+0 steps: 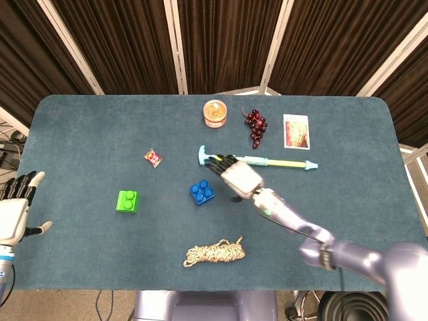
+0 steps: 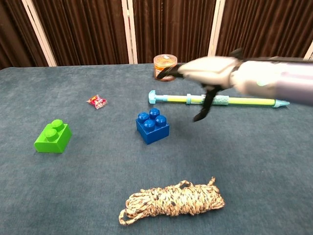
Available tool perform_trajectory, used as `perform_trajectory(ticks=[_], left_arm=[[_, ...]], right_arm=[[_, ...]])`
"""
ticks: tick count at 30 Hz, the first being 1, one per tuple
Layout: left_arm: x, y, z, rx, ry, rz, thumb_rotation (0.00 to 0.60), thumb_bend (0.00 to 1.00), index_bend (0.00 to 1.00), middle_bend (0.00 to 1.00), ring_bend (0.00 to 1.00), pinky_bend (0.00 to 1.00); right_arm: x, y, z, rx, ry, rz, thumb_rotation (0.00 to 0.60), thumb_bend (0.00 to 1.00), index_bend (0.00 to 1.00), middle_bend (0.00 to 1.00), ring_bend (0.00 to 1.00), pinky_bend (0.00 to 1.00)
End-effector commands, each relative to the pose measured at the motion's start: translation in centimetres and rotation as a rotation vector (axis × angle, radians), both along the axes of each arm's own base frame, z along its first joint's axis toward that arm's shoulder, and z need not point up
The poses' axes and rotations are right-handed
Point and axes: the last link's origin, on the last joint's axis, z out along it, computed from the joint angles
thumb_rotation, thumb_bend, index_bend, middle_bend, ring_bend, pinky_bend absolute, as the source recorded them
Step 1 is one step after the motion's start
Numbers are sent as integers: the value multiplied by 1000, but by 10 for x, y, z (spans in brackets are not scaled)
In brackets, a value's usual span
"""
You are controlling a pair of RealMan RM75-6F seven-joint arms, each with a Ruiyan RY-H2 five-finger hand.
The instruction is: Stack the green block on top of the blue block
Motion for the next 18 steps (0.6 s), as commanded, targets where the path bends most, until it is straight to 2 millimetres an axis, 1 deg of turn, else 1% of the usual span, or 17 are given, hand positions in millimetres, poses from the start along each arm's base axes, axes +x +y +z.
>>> perform_trajectory(ticks=[1, 2, 4, 8, 10, 12, 13, 14, 15, 17, 18], left_arm=[[4, -2, -3, -10, 2, -22, 600, 0, 0, 0, 0, 0], [5, -4, -5, -12, 4, -31, 600, 0, 0, 0, 0, 0], [7, -4, -6, -12, 5, -40, 600, 0, 0, 0, 0, 0], [10, -6, -10, -21, 7, -58, 600, 0, 0, 0, 0, 0], [13, -8, -14, -39, 7, -71, 600, 0, 0, 0, 0, 0], [16, -8, -17, -57, 4, -86, 600, 0, 0, 0, 0, 0], [20, -7, -21, -73, 3, -102, 600, 0, 0, 0, 0, 0], [23, -6, -23, -82, 5, -110, 600, 0, 0, 0, 0, 0], [25, -4, -26, -92, 5, -116, 600, 0, 0, 0, 0, 0], [28, -1, -29, -107, 4, -125, 600, 0, 0, 0, 0, 0], [31, 3, -32, -119, 4, -132, 600, 0, 0, 0, 0, 0]], right_arm=[[-59, 27, 82, -168, -12, -57, 600, 0, 0, 0, 0, 122], [-75, 41, 103, -205, -16, -62, 600, 0, 0, 0, 0, 115], [-93, 56, 123, -233, -24, -84, 600, 0, 0, 0, 0, 97], [-125, 88, 154, -267, -82, -173, 600, 0, 0, 0, 0, 12], [-138, 107, 166, -267, -127, -225, 600, 0, 0, 0, 0, 0], [-148, 122, 174, -278, -144, -254, 600, 0, 0, 0, 0, 0], [-159, 136, 180, -292, -153, -294, 600, 0, 0, 0, 0, 0], [-165, 148, 184, -301, -164, -312, 600, 0, 0, 0, 0, 0], [-170, 156, 186, -308, -169, -324, 600, 0, 0, 0, 0, 0], [-176, 166, 189, -322, -177, -340, 600, 0, 0, 0, 0, 0], [-180, 174, 190, -338, -183, -352, 600, 0, 0, 0, 0, 0]])
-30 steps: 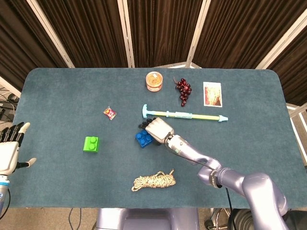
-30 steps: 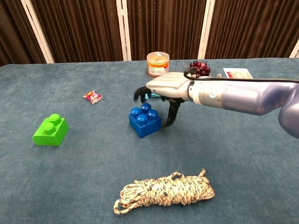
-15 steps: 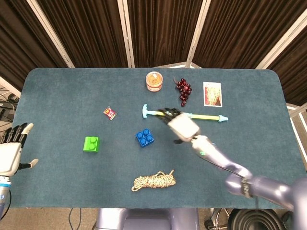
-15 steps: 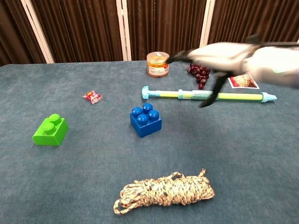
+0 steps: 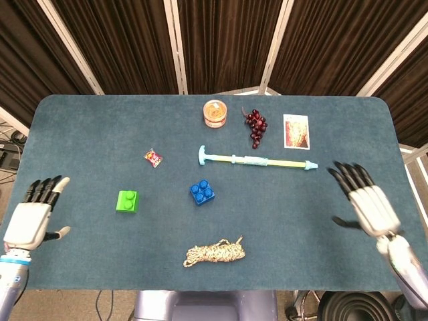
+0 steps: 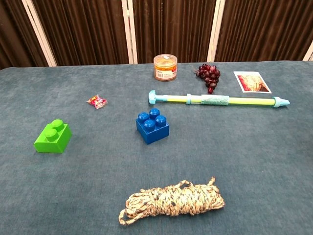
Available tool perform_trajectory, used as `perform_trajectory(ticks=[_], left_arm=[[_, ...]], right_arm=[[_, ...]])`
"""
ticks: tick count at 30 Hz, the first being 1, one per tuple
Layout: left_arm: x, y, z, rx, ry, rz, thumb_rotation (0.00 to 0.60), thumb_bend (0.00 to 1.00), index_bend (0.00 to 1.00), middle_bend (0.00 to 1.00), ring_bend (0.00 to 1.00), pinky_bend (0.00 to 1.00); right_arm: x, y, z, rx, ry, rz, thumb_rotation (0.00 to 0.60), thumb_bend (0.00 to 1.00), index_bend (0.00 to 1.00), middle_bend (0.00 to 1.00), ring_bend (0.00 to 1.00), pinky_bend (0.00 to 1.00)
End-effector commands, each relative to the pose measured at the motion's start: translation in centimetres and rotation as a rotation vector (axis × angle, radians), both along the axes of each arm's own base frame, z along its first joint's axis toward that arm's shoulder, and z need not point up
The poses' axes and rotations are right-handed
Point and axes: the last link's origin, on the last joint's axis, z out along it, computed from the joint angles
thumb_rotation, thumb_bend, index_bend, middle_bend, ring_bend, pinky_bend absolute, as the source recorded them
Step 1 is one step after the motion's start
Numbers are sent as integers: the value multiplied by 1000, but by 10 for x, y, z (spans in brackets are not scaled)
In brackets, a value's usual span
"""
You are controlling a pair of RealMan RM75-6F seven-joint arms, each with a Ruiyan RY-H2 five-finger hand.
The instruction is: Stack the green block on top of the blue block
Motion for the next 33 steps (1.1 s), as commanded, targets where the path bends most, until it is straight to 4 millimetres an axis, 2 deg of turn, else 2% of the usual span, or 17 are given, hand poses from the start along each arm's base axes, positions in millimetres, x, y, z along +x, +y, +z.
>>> perform_trajectory(ticks=[1, 7, 11, 15, 23, 33], left_arm=[[8, 9, -8, -30, 0, -19, 600, 0, 0, 0, 0, 0], [14, 25, -19, -56, 20, -40, 600, 0, 0, 0, 0, 0], [20, 50, -45, -134, 80, -68, 600, 0, 0, 0, 0, 0], [25, 70, -70, -213, 108, -77, 600, 0, 0, 0, 0, 0], [27, 96, -97, -244, 147, -84, 600, 0, 0, 10, 0, 14], [30, 107, -116, -363, 117, -86, 600, 16, 0, 96, 68, 91]], right_arm=[[-16, 34, 7, -29, -26, -48, 600, 0, 0, 0, 0, 0], [-27, 55, 4, -76, -9, -76, 600, 0, 0, 0, 0, 0], [-35, 64, -3, -109, 20, -76, 600, 0, 0, 0, 0, 0], [-37, 63, -2, -141, 22, -77, 600, 0, 0, 0, 0, 0], [-41, 58, -2, -163, 38, -94, 600, 0, 0, 0, 0, 0], [-45, 54, -4, -157, 44, -112, 600, 0, 0, 0, 0, 0]])
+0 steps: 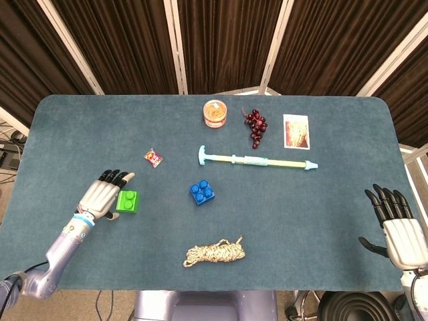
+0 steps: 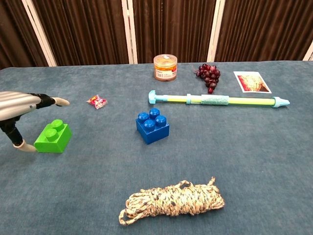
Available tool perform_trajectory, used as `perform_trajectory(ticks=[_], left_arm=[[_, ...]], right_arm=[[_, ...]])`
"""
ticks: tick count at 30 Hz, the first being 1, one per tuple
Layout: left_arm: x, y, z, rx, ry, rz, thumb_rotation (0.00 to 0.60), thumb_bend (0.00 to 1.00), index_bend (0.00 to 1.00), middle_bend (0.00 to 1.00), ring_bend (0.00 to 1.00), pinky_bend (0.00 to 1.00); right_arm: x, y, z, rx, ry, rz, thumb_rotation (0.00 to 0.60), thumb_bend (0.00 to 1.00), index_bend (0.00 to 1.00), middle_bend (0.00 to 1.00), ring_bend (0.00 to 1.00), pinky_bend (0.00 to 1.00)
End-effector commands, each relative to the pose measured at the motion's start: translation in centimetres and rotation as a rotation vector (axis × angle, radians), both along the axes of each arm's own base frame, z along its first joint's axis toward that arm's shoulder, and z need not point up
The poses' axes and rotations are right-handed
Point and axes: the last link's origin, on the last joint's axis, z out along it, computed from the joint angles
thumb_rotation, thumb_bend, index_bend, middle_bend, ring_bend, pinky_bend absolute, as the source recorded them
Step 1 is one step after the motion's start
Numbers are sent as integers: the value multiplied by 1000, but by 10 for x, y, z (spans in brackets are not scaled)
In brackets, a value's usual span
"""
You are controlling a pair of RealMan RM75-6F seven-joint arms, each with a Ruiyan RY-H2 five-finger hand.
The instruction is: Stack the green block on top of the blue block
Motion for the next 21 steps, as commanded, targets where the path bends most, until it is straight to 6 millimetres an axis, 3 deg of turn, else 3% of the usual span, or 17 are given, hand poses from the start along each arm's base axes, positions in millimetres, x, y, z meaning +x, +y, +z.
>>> perform_trajectory(ticks=[1, 3, 6, 9, 15, 21], left_arm=[[2, 4, -6, -36, -9, -3, 600, 25, 0, 131, 101, 115], [2, 5, -7, -40, -13, -2, 600, 30, 22, 220, 183, 178], [2, 6, -8, -38, -19, 5, 600, 29, 167, 377, 322, 282], [4, 6, -9, -38, -24, 10, 600, 34, 312, 464, 402, 337], [16, 6, 1, -23, -38, -41, 600, 36, 407, 496, 431, 365], [49, 11, 17, -13, -86, -234, 600, 53, 549, 530, 462, 386]], right_arm=[[-1, -1, 0, -1, 1, -2, 600, 0, 0, 0, 0, 0], [-1, -1, -1, -1, -2, -4, 600, 0, 0, 0, 0, 0], [-2, -2, -1, 7, -11, -11, 600, 0, 0, 0, 0, 0], [-3, -2, -3, 23, -25, -21, 600, 0, 0, 0, 0, 0], [-3, -3, -3, 27, -26, -24, 600, 0, 0, 0, 0, 0], [-6, -5, -2, 20, -26, -42, 600, 0, 0, 0, 0, 0]])
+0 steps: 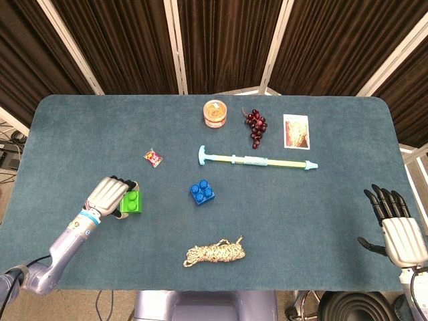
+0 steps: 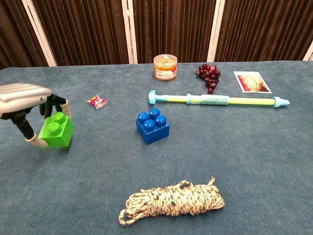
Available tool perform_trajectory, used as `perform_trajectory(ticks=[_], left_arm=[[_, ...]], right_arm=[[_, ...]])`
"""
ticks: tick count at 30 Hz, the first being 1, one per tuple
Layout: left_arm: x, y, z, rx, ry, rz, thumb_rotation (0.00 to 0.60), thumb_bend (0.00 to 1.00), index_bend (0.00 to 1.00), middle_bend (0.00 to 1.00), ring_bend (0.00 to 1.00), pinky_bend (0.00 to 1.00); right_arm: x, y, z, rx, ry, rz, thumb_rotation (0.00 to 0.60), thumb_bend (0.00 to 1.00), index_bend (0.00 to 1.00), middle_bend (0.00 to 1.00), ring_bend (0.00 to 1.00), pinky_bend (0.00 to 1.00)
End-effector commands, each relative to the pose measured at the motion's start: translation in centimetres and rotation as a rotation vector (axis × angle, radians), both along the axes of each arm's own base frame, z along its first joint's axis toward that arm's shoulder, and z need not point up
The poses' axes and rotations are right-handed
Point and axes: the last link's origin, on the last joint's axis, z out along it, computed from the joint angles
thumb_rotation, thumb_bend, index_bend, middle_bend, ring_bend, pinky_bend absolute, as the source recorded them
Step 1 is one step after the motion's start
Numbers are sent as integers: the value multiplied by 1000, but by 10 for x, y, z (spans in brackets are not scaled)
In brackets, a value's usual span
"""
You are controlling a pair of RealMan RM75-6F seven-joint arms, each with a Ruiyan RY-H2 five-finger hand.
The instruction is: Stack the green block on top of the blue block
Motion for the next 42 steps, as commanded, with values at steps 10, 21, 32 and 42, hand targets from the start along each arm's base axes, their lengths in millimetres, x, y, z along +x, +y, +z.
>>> perform_trajectory(ticks=[10, 21, 32, 42], left_arm=[[109, 57, 12, -47, 30, -647, 600, 55, 682, 535, 459, 387], [156, 99, -19, -197, 185, -801, 600, 48, 696, 531, 454, 387], [168, 109, -50, -288, 211, -832, 600, 48, 711, 544, 462, 392], [172, 108, -66, -315, 189, -853, 600, 48, 714, 546, 464, 396]], right_arm=[[0, -11, 2, -34, 15, -34, 600, 0, 0, 0, 0, 0], [-6, -16, 6, -79, 37, -77, 600, 0, 0, 0, 0, 0], [-20, -20, 12, -108, 45, -144, 600, 0, 0, 0, 0, 0], [-26, -18, 16, -126, 48, -164, 600, 0, 0, 0, 0, 0]])
